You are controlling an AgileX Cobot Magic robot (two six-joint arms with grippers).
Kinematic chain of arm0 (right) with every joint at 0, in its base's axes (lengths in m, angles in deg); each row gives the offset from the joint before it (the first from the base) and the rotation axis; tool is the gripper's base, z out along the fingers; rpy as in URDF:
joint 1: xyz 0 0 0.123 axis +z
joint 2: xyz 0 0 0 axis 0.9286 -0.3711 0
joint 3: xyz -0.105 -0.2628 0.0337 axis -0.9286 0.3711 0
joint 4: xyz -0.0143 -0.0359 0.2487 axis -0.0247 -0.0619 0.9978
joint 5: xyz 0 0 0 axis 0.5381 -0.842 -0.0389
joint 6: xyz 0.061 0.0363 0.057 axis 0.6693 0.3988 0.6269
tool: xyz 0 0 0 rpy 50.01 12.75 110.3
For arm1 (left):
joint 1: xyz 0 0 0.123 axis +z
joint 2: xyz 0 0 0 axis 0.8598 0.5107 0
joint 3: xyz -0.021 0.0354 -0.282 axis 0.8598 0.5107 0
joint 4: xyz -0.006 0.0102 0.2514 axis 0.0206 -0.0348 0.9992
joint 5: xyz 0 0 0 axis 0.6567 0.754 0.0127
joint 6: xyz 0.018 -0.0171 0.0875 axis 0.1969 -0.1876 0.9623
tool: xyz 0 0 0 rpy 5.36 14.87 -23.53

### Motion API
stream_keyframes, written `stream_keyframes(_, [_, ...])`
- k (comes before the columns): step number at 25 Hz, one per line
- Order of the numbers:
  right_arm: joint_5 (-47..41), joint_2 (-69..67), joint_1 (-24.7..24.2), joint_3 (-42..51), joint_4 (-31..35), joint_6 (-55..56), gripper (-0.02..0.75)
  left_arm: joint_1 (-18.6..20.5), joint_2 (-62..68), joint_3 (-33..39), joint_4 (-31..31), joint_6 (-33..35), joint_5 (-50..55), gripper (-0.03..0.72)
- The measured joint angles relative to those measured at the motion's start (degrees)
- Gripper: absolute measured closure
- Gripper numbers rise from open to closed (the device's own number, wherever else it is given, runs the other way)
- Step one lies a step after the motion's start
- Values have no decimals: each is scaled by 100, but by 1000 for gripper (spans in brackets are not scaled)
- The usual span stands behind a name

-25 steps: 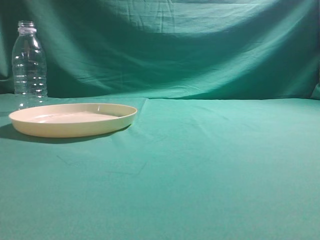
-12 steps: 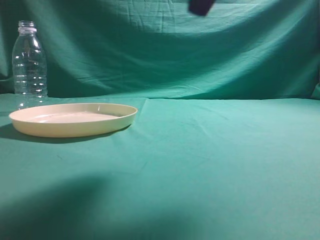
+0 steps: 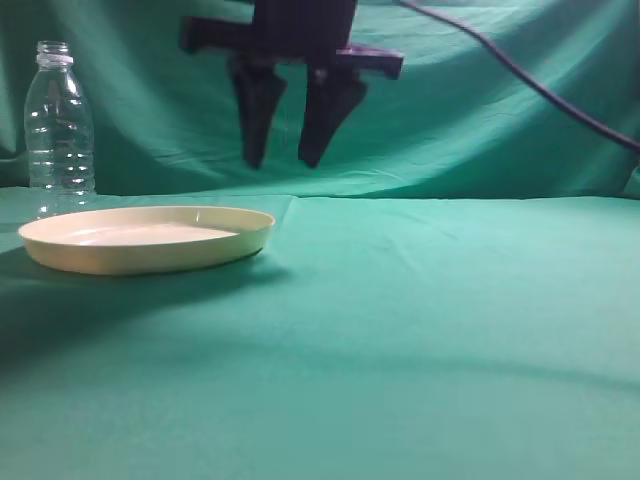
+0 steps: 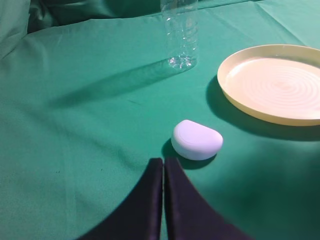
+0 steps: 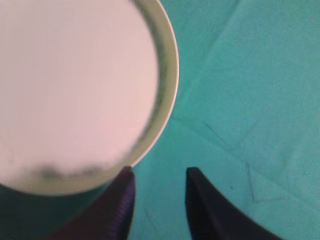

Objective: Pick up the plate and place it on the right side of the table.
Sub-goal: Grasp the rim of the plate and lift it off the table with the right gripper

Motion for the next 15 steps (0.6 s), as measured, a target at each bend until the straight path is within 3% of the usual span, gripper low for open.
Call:
stream_keyframes(4, [50, -608, 0, -548, 4, -10, 302, 0, 0, 0, 0, 0, 0, 688])
stream_keyframes(6, [99, -873, 0, -754, 4, -5, 235, 0, 0, 0, 0, 0, 0, 688])
stream_keyframes(8, [145, -1093, 0, -932, 4, -5, 246, 0, 0, 0, 0, 0, 0, 688])
stream_keyframes(9, [159, -1202, 0, -988, 4, -5, 206, 0, 0, 0, 0, 0, 0, 688])
stream_keyframes(15, [307, -1627, 0, -1178, -114, -5, 220, 0, 0, 0, 0, 0, 0, 688])
